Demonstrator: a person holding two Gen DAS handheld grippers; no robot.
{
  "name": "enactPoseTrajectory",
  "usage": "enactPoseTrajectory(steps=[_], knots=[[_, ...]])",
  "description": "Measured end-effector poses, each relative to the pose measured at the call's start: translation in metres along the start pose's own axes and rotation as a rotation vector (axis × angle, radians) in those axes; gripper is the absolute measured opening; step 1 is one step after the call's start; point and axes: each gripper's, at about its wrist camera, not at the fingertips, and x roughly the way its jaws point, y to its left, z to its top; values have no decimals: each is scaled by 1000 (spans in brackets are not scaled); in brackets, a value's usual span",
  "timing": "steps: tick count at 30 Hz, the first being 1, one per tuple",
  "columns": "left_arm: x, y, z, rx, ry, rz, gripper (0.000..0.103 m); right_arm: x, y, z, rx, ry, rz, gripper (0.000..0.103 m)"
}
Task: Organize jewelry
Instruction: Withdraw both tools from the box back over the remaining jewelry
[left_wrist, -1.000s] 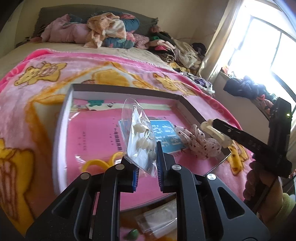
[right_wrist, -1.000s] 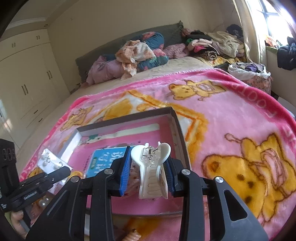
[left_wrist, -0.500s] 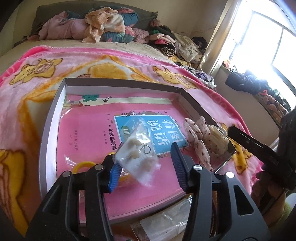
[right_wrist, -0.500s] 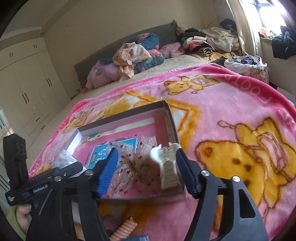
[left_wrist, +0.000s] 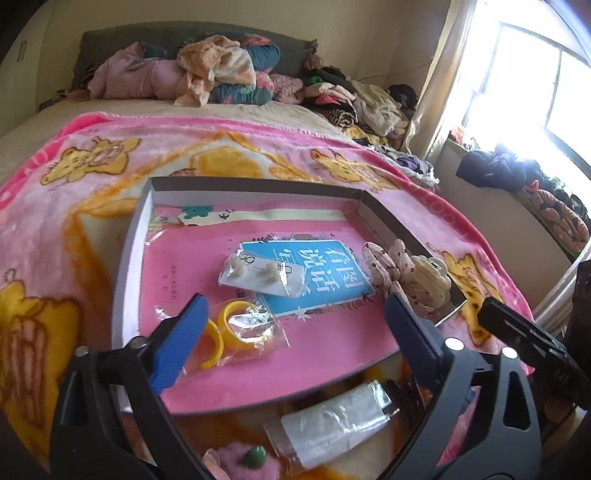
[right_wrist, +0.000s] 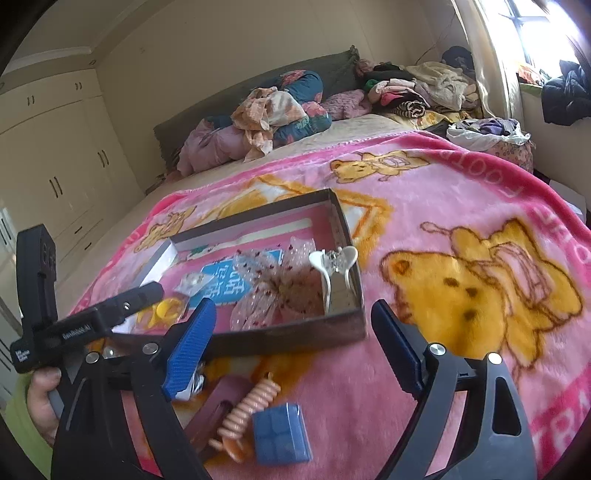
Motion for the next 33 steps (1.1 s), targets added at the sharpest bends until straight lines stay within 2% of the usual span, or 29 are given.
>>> enactPoseTrajectory(steps=[16, 33], knots=[[-41, -5, -19, 61, -63, 58, 91, -31, 15, -26, -83, 6, -6, 85], [-60, 0, -43, 65, -56, 74, 91, -43, 36, -45, -150, 26, 8, 85]])
